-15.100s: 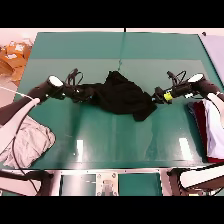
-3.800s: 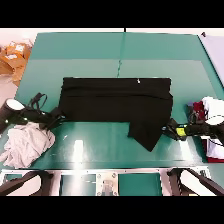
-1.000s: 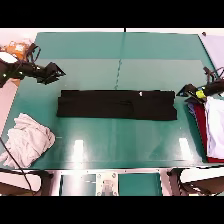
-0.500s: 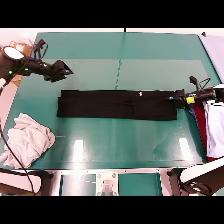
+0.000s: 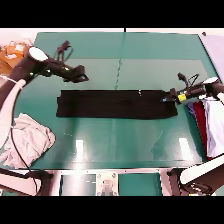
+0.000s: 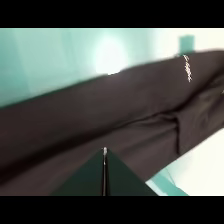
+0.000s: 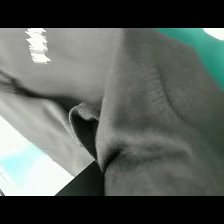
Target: Fold the shirts.
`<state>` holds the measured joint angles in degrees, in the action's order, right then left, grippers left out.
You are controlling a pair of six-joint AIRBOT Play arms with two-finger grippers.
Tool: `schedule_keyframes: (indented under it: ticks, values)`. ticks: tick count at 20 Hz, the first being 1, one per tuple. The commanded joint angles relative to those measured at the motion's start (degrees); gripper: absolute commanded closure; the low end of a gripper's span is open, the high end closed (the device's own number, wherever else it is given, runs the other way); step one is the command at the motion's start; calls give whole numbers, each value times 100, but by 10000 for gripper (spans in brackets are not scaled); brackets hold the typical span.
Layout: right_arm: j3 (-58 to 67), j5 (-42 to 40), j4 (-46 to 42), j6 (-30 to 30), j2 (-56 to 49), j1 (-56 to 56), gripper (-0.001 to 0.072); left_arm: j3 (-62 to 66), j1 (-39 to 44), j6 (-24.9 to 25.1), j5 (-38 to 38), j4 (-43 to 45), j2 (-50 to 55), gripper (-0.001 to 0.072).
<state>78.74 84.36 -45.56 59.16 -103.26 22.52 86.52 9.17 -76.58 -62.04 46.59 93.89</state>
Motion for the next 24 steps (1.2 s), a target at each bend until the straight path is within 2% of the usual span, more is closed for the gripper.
schedule_keyframes:
  ticks: [1,5,8,10,12,15,17,19,21,23,24]
  values:
    - [168,264,37,221,651,-109,692,-4,833,52,621,-101,330,683]
    - [404,723,39,798,1552,-339,691,2,2225,61,1770,-636,1305,682]
    - [846,1191,50,1294,1956,-658,691,11,2857,63,2385,-1469,1982,682]
    - [1091,1576,55,1399,2033,-931,691,111,2968,236,2398,-2044,2223,682]
    - [1287,1646,55,1421,2074,-1137,691,262,2962,317,2229,-2192,2247,682]
    - [1451,1624,55,1429,2081,-1233,691,802,2734,369,1364,-2090,2240,682]
    - [1451,1615,76,1438,2090,-1257,691,1316,2352,332,481,-1473,2186,683]
    - [1451,1600,313,1445,2105,-1335,691,1947,1860,-201,-623,-258,2149,683]
    - [1451,1499,422,1683,2105,-1526,691,2675,1283,-833,-2037,1370,2044,683]
    - [1416,1178,420,1926,2098,-1915,691,3259,697,-1023,-3228,2417,1897,682]
    - [1368,911,420,2059,2098,-2212,691,3298,411,-1019,-3495,2671,1729,682]
